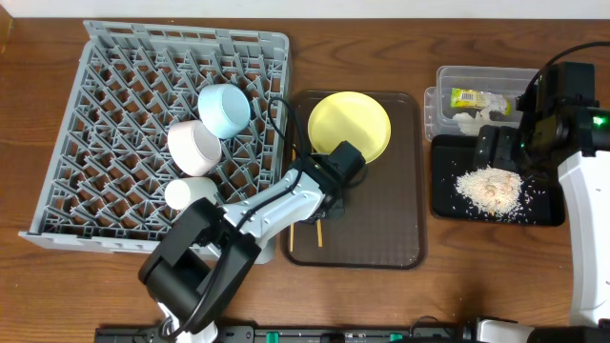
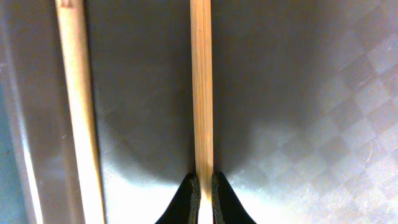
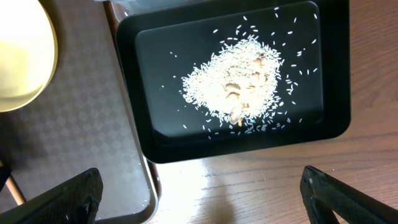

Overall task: Sort waste into correct bins and load items into the dishwasher
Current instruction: 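Grasp the chopstick with the left gripper and carry it to the rack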

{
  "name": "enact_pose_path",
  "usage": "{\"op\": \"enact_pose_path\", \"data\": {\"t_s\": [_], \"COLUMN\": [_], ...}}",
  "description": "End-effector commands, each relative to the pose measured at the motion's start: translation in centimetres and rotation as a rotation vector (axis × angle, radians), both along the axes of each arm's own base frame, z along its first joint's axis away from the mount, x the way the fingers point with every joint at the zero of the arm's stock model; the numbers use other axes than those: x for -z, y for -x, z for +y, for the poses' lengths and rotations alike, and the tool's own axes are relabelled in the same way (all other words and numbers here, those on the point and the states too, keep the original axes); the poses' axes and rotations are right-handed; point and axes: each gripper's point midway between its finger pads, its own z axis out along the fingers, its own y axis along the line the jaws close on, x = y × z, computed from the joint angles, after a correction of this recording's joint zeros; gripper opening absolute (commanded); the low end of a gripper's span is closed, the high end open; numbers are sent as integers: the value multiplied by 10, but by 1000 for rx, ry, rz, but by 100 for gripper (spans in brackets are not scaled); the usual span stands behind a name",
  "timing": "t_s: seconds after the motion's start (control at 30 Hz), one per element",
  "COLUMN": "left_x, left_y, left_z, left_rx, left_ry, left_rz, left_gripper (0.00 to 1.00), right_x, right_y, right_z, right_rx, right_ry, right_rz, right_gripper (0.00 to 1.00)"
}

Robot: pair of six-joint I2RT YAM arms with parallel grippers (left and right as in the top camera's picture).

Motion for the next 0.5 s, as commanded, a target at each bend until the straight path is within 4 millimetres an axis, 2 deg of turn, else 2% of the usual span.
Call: {"op": "enact_pose_path", "data": {"t_s": [0.0, 0.2, 0.23, 0.37, 0.47], "left_x": [-26, -68, -88, -119, -142], "left_y": [-7, -14, -15, -14, -15], "left_z": [7, 13, 12, 14, 27], "left_rx": [-5, -26, 21, 123, 201], "left_ry": [16, 81, 107, 125, 114], "left_rz": [-67, -145, -193, -268, -326], "left_gripper": [6, 6, 6, 6, 6], "right_x": [-3, -3, -3, -3, -3], "right_y": [1, 1, 1, 1, 1], "right_z": [-4, -4, -4, -4, -4], "right_rx": [13, 13, 13, 12, 13], "right_ry": [-3, -3, -3, -3, -3], "right_rz": [-6, -6, -6, -6, -6], "right_gripper": [99, 99, 99, 99, 99]}}
